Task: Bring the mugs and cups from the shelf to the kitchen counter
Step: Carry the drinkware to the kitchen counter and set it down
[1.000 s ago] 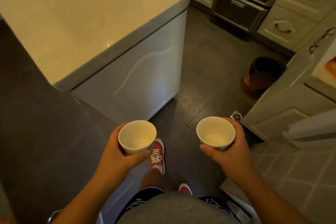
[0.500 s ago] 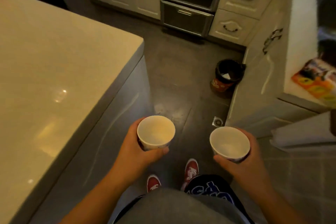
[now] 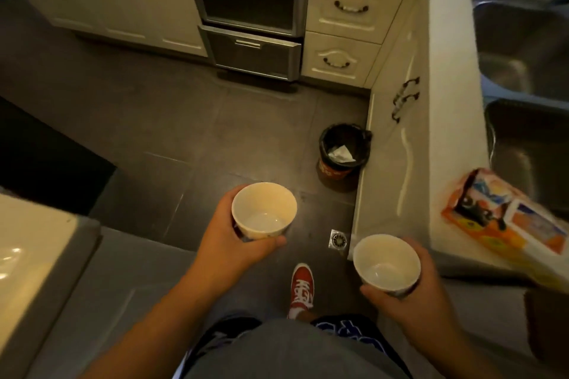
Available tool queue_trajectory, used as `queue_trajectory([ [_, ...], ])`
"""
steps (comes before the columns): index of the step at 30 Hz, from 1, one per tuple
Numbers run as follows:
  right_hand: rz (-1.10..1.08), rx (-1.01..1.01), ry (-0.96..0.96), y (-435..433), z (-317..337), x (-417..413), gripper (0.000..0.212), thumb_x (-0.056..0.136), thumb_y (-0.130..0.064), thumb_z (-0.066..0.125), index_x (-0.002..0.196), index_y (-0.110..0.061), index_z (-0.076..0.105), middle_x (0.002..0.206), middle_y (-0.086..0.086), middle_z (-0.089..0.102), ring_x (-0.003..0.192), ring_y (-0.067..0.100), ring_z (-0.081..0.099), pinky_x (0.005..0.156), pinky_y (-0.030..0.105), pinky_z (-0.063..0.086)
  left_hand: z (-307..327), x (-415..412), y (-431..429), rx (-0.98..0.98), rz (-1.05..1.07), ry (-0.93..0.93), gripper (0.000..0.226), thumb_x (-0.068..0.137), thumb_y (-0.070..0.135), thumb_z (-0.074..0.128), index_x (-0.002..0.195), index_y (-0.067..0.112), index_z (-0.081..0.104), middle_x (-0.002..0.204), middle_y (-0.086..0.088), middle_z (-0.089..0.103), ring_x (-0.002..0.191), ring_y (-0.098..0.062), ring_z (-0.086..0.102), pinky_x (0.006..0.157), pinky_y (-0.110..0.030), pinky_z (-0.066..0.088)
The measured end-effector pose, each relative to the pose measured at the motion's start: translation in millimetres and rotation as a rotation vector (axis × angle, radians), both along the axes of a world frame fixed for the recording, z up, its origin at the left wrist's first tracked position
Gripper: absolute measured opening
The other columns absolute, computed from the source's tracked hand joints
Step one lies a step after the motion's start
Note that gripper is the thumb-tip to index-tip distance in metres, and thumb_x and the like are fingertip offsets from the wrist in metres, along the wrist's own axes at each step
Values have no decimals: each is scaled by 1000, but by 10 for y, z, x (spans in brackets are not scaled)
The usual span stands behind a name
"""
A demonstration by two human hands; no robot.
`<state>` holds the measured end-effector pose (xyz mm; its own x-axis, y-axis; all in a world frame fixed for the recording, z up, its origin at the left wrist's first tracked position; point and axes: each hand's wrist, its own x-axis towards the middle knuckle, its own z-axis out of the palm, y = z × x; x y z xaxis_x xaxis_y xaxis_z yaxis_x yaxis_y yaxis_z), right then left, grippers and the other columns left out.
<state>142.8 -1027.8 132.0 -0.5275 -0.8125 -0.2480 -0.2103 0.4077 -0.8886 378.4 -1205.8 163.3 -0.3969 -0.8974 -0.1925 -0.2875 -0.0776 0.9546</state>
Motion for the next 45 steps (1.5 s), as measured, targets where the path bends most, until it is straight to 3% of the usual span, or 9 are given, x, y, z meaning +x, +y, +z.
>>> queue_trajectory([
  [5,104,-20,10,-1082,144,-353,95,49,-26,93,121,-53,38,113,-33,50,105,-5,52,84,24,47,74,-10,-486,11,136,-77,80,49,46,82,118,49,44,111,36,55,105,13,53,71,-3,49],
  [11,279,-75,5,-2511,172,-381,94,48,-38,89,117,-65,31,105,-51,42,103,-26,42,76,12,40,-38,102,-1095,50,325,-129,79,52,37,85,119,45,43,117,25,53,103,12,53,74,-11,47],
  [15,407,-85,25,-3470,126,-272,94,44,-54,85,120,-62,31,108,-50,41,105,-26,41,70,4,38,-189,194,-1606,80,458,-97,79,56,28,89,118,48,45,114,28,55,104,8,55,79,-20,52],
  [20,485,-94,45,-4526,99,-264,94,47,-42,88,116,-67,29,106,-53,40,103,-29,41,58,0,41,-287,241,-2424,110,564,-65,86,49,39,90,123,44,47,115,20,59,108,-8,58,87,-33,54],
  [25,500,-56,24,-5294,201,-499,94,51,-32,91,124,-51,35,109,-42,45,102,-22,46,73,13,42,-249,194,-3293,77,545,-76,82,54,32,92,111,65,42,107,39,54,102,14,54,68,-14,53],
  [34,470,-8,72,-6600,122,-961,90,52,-18,93,118,-49,40,112,-26,50,102,2,53,75,20,45,-202,-205,-5018,60,479,-9,81,56,31,90,120,50,45,110,36,54,108,10,52,70,-2,48],
  [38,508,13,50,-7430,9,-1061,92,50,-21,93,108,-65,38,107,-35,50,100,-6,53,71,14,43,-220,-339,-5846,48,499,15,82,53,36,90,119,53,45,111,36,53,108,11,52,72,-3,49],
  [42,623,24,41,-8363,24,-935,95,47,-26,93,111,-67,35,106,-45,47,100,-22,48,73,12,42,-142,-248,-6488,54,596,-8,83,49,48,90,118,57,45,116,31,55,111,6,53,74,-3,48],
  [45,762,9,36,-9064,80,-650,97,49,-24,93,114,-65,33,107,-49,43,102,-26,44,74,11,42,-91,-40,-6792,58,700,-21,83,50,38,93,117,55,47,115,30,57,110,6,55,75,-2,46],
])
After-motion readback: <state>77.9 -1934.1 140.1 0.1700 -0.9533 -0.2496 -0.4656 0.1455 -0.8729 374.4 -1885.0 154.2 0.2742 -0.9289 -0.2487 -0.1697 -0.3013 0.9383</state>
